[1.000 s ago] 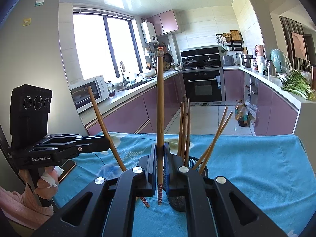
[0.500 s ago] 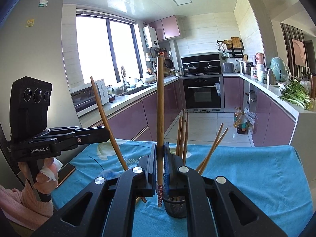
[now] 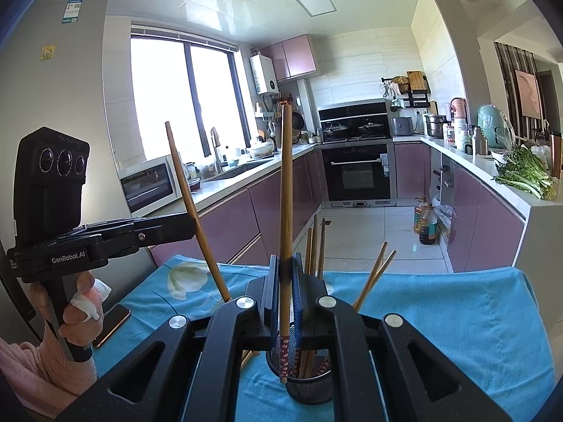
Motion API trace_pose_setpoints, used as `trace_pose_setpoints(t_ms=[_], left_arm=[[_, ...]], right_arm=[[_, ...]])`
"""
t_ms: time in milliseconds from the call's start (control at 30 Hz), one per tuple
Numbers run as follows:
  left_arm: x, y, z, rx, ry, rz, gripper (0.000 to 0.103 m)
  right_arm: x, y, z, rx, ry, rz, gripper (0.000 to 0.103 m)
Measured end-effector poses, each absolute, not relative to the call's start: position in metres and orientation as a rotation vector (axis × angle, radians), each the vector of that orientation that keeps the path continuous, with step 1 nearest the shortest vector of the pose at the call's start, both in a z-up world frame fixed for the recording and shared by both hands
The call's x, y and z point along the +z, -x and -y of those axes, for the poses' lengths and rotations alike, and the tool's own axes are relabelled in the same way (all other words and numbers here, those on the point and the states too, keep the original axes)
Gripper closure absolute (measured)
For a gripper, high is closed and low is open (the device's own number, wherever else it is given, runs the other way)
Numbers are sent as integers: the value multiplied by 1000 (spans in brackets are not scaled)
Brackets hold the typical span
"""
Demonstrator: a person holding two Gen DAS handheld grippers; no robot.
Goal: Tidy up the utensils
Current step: 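Lower the left gripper's chopstick into the mesh cup while the right gripper lowers its chopstick inside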
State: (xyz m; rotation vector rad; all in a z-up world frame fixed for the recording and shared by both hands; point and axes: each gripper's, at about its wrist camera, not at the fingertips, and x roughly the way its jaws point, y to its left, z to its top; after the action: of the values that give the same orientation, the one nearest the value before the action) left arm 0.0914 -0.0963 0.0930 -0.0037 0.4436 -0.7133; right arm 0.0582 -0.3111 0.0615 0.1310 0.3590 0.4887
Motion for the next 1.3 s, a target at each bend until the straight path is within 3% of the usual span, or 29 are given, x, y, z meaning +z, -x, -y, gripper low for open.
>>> trace_pose_setpoints(t_ms=[1300], left_arm=[[52,-122,104,-701,13,-583,96]], right_arm=[[29,-90,300,437,-150,-478,97]])
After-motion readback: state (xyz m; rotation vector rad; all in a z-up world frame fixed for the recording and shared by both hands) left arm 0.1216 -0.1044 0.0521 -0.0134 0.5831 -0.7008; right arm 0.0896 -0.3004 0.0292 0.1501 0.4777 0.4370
